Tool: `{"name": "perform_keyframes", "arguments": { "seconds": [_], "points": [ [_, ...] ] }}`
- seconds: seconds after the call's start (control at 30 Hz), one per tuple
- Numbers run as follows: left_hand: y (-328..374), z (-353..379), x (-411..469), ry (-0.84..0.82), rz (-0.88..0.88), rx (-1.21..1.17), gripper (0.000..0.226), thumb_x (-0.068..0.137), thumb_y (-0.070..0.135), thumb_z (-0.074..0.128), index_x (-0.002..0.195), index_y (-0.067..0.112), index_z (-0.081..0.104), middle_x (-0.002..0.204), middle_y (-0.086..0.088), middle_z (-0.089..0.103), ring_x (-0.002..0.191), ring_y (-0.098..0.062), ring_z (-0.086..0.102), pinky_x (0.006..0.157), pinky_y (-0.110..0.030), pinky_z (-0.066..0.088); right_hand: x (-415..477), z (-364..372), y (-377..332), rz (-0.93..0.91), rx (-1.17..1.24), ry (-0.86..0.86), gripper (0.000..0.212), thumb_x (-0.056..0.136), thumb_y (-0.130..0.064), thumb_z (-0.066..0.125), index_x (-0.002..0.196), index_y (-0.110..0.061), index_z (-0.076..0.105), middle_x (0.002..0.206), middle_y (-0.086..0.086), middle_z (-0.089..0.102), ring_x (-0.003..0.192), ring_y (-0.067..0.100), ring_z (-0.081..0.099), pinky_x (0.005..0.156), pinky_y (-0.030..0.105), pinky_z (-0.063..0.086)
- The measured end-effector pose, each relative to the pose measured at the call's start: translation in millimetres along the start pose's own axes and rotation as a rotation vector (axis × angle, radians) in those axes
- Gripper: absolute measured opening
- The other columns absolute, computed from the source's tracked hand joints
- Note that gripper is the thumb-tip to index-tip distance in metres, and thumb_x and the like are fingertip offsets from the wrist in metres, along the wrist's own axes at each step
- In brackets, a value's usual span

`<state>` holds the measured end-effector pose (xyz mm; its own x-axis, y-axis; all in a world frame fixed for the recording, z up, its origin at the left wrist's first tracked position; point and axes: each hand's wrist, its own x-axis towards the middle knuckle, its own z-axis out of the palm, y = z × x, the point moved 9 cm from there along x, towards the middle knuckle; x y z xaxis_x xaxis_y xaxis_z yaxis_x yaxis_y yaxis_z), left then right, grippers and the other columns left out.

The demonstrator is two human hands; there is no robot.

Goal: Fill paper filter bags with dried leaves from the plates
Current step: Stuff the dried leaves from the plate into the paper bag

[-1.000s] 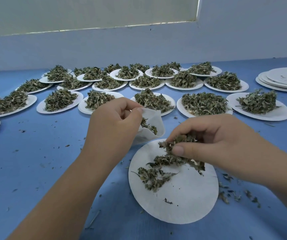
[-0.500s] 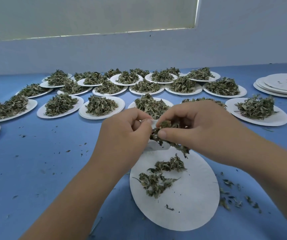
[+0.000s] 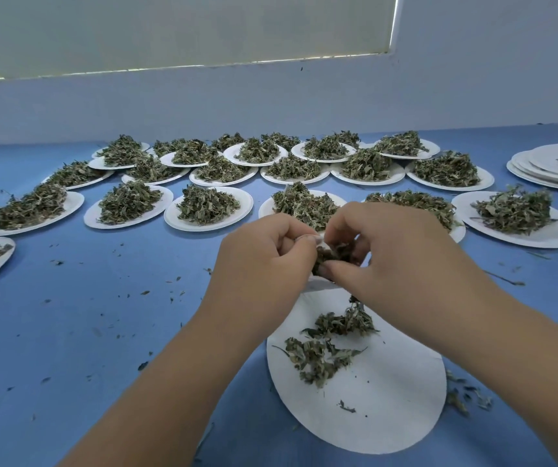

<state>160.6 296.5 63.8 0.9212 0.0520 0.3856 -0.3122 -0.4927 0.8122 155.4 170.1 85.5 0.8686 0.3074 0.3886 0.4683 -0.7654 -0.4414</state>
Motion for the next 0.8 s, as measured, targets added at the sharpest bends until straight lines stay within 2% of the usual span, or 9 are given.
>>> {"name": "perform_keyframes", "arguments": {
  "seconds": [0.13, 0.23, 0.33, 0.47, 0.53, 0.6, 0.67, 0.77, 0.8],
  "points": [
    [1, 1, -1, 0.001, 0.003, 0.002, 0.017, 0.089, 0.015, 0.064, 0.074, 0.021, 0.070, 0.042, 0.010, 0.039, 0.040, -0.004, 0.036, 0.042, -0.009, 0.027, -3, 0, 3, -0.001, 0.034, 0.004, 0.023, 0.076, -0.036, 0.073, 0.093, -0.036, 0.057, 0.081, -0.018, 0.052, 0.072, -0.002, 0.050, 0.062, 0.011, 0.037],
    [2, 0, -2, 0.001, 0.007, -0.001, 0.018, 0.089, 0.015, 0.064, 0.073, 0.023, 0.070, 0.042, 0.010, 0.039, 0.040, -0.004, 0.035, 0.042, -0.009, 0.027, -6, -7, 5, -0.007, 0.119, 0.053, 0.021, 0.073, -0.032, 0.074, 0.086, -0.033, 0.058, 0.080, -0.015, 0.054, 0.076, -0.001, 0.053, 0.068, 0.011, 0.041],
    [4, 2, -4, -0.017, 0.016, -0.002, 0.018, 0.088, 0.013, 0.062, 0.075, 0.022, 0.071, 0.044, 0.010, 0.039, 0.041, -0.004, 0.036, 0.043, -0.009, 0.028, -6, -6, -1, -0.051, 0.097, 0.070, 0.009, 0.078, -0.024, 0.073, 0.078, -0.027, 0.064, 0.076, -0.012, 0.059, 0.074, 0.006, 0.056, 0.066, 0.021, 0.045],
    [1, 3, -4, -0.034, 0.001, -0.025, 0.019, 0.087, 0.012, 0.061, 0.076, 0.022, 0.072, 0.043, 0.011, 0.040, 0.039, -0.004, 0.035, 0.041, -0.008, 0.026, -4, 6, -10, -0.121, -0.033, 0.019, 0.006, 0.086, -0.026, 0.064, 0.085, -0.022, 0.069, 0.082, -0.005, 0.062, 0.081, 0.017, 0.058, 0.074, 0.039, 0.048],
    [0, 3, -3, -0.040, -0.011, -0.039, 0.019, 0.088, 0.013, 0.063, 0.074, 0.023, 0.072, 0.043, 0.011, 0.041, 0.039, -0.004, 0.035, 0.041, -0.009, 0.026, -5, 7, -9, -0.139, -0.028, 0.006, 0.009, 0.087, -0.025, 0.064, 0.085, -0.023, 0.071, 0.081, -0.005, 0.064, 0.077, 0.012, 0.057, 0.072, 0.036, 0.048],
    [0, 2, -3, -0.039, -0.017, -0.048, 0.019, 0.088, 0.016, 0.064, 0.074, 0.024, 0.072, 0.044, 0.011, 0.044, 0.040, -0.003, 0.036, 0.042, -0.010, 0.026, -6, 2, -8, -0.156, 0.045, 0.012, 0.009, 0.086, -0.023, 0.066, 0.083, -0.025, 0.074, 0.075, -0.008, 0.066, 0.073, 0.007, 0.055, 0.064, 0.021, 0.043],
    [-1, 0, -2, -0.019, -0.018, -0.052, 0.019, 0.087, 0.018, 0.063, 0.073, 0.026, 0.072, 0.045, 0.010, 0.046, 0.040, -0.003, 0.036, 0.042, -0.011, 0.027, -9, -8, -6, -0.162, 0.165, 0.059, 0.010, 0.084, -0.022, 0.068, 0.082, -0.029, 0.075, 0.073, -0.016, 0.064, 0.074, -0.004, 0.054, 0.062, 0.012, 0.040],
    [-3, -7, 0, 0.030, -0.027, -0.077, 0.020, 0.087, 0.018, 0.063, 0.071, 0.027, 0.072, 0.046, 0.006, 0.046, 0.039, -0.003, 0.034, 0.040, -0.012, 0.027, -11, -23, 4, -0.147, 0.230, 0.148, 0.006, 0.085, -0.036, 0.067, 0.090, -0.035, 0.067, 0.087, -0.019, 0.057, 0.083, 0.001, 0.056, 0.067, 0.013, 0.038],
    [-4, -10, 0, 0.045, -0.035, -0.096, 0.021, 0.088, 0.018, 0.063, 0.071, 0.026, 0.072, 0.046, 0.005, 0.046, 0.039, -0.004, 0.034, 0.039, -0.013, 0.028, -12, -24, 8, -0.135, 0.226, 0.147, 0.014, 0.083, -0.044, 0.065, 0.096, -0.039, 0.063, 0.094, -0.019, 0.054, 0.087, 0.002, 0.056, 0.068, 0.014, 0.039]
  ]
}}
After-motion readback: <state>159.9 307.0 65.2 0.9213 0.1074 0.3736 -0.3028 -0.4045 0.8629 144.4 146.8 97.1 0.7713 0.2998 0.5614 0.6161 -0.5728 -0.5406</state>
